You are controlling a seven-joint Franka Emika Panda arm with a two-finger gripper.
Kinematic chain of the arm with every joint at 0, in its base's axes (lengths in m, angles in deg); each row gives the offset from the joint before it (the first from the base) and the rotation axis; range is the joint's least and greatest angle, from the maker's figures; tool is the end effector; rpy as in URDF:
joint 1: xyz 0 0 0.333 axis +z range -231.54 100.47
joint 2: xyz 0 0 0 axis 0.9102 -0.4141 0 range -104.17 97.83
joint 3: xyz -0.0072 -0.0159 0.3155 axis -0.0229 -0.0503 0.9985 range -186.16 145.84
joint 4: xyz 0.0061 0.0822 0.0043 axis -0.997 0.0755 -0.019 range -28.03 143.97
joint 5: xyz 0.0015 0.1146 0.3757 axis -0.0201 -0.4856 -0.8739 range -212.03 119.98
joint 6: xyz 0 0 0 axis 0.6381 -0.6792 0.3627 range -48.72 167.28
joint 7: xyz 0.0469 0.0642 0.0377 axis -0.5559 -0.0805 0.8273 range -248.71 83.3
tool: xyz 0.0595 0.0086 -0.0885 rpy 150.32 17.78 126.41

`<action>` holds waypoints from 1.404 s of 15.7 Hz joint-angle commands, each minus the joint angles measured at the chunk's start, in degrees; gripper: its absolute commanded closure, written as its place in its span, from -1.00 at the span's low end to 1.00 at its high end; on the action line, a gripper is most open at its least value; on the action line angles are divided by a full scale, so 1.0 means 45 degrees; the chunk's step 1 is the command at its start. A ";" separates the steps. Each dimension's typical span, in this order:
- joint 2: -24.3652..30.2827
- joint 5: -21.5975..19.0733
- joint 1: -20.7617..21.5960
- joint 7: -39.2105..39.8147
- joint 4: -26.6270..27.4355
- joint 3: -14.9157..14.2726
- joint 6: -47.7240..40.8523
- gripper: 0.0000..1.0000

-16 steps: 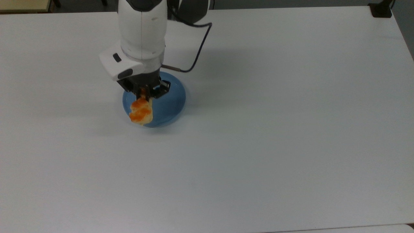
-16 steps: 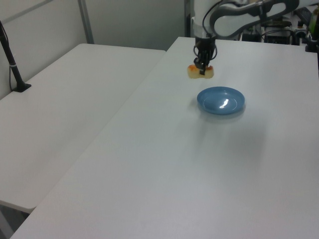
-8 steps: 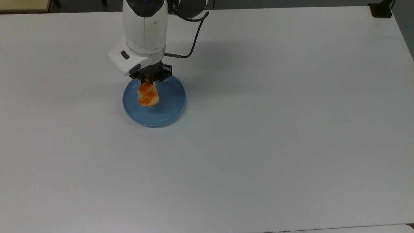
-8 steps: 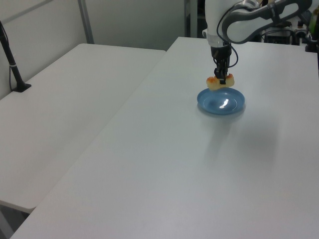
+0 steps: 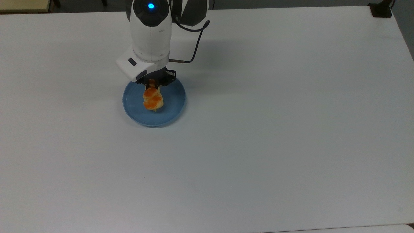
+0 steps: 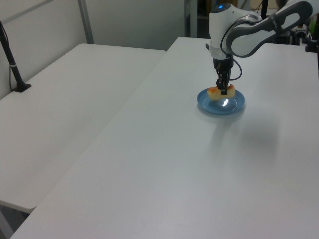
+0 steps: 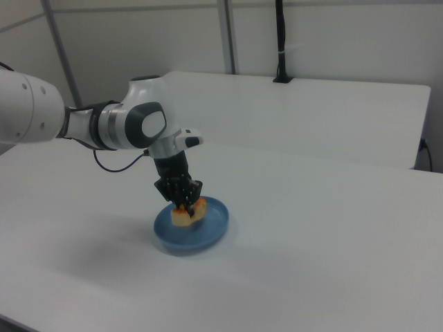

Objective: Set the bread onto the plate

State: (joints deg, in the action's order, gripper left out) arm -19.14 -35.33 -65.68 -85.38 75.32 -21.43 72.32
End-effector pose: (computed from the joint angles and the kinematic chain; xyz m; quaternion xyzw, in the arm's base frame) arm 0.6143 -0.0234 0.3610 0.9961 0.0138 -0.0278 0.0826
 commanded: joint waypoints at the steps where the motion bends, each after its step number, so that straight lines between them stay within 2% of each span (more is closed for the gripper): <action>1: 0.0151 0.0181 0.0091 0.0204 0.0343 0.0010 0.0336 -0.55; 3: 0.0035 0.0181 0.0071 0.0184 0.0304 0.0010 0.0336 -1.00; 10: 0.0033 0.0181 0.0052 0.0067 0.0187 0.0010 0.0200 -1.00; 12: 0.0364 0.0025 -0.0026 0.0009 -0.0143 0.0010 -0.0460 -1.00; 15: 0.1164 -0.0092 -0.0163 -0.0419 -0.1623 0.0010 -0.2742 -1.00; 16: 0.1321 -0.0537 -0.0376 -0.0827 -0.2712 0.0010 -0.4181 -1.00; 18: 0.1711 -0.1339 -0.0845 -0.0832 -0.3813 -0.0009 -0.5518 -1.00; 22: 0.3253 -0.1479 -0.1003 -0.0753 -0.3817 -0.0165 -0.5699 -1.00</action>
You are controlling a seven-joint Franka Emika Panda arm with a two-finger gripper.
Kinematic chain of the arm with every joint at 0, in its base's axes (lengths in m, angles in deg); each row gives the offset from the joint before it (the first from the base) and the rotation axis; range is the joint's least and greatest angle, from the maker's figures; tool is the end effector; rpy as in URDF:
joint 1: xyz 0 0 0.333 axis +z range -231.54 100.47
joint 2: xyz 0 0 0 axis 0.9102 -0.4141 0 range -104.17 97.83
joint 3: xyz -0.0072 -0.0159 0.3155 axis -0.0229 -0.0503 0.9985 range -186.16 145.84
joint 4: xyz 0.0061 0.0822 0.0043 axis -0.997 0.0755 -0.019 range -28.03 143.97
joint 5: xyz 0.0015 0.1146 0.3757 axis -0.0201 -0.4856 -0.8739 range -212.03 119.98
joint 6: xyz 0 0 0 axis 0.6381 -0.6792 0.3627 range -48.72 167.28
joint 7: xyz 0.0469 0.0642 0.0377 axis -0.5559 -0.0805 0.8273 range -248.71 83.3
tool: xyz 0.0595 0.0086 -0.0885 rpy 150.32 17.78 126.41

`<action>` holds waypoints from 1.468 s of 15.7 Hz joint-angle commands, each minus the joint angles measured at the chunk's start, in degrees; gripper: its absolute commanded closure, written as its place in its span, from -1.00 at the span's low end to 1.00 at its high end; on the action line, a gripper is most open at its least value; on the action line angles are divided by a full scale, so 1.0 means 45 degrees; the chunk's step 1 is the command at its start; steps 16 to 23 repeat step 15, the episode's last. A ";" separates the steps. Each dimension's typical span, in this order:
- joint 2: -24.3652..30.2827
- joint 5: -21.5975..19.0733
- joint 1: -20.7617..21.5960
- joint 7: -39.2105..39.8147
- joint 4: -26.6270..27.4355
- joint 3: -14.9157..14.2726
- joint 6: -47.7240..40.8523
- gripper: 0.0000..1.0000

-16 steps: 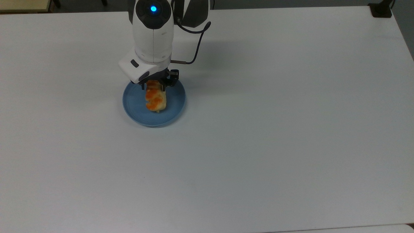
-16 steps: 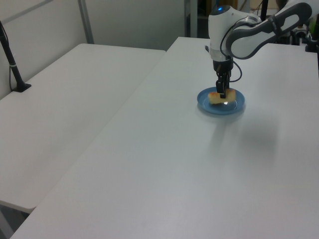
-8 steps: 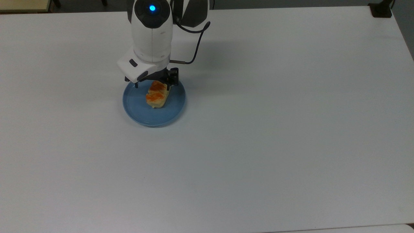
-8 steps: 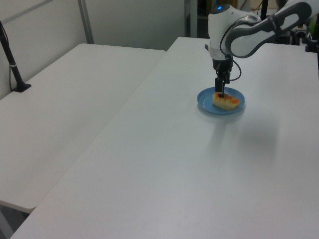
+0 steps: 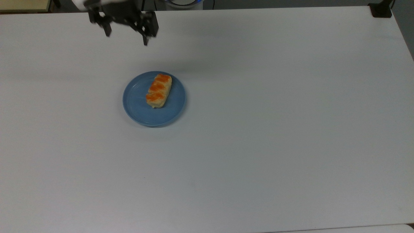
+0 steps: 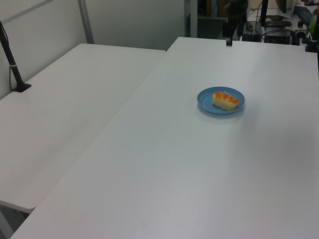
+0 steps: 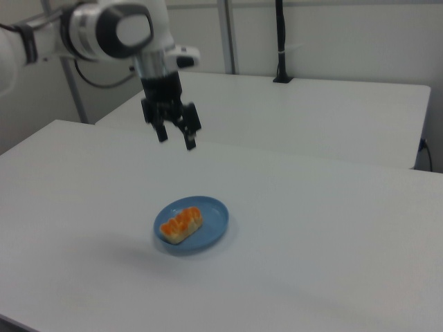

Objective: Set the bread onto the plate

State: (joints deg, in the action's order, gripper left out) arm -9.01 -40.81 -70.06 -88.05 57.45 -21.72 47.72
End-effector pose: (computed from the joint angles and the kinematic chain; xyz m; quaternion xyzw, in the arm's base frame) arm 0.5883 -0.0709 0.5791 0.9944 -0.0952 0.0006 0.0466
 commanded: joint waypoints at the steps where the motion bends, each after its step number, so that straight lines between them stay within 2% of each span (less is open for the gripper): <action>1: 0.1296 -0.0299 -0.0030 -0.0198 0.0155 -0.0122 -0.0271 -1.00; 4: 0.2370 -0.0688 0.0125 -0.0082 0.0544 -0.0628 -0.0330 -1.00; 10: 0.2452 -0.0827 0.0244 0.2476 0.0467 -0.0826 -0.0640 -1.00; 23: 0.2374 -0.0847 0.0321 0.2458 0.0428 -0.0806 -0.0779 -1.00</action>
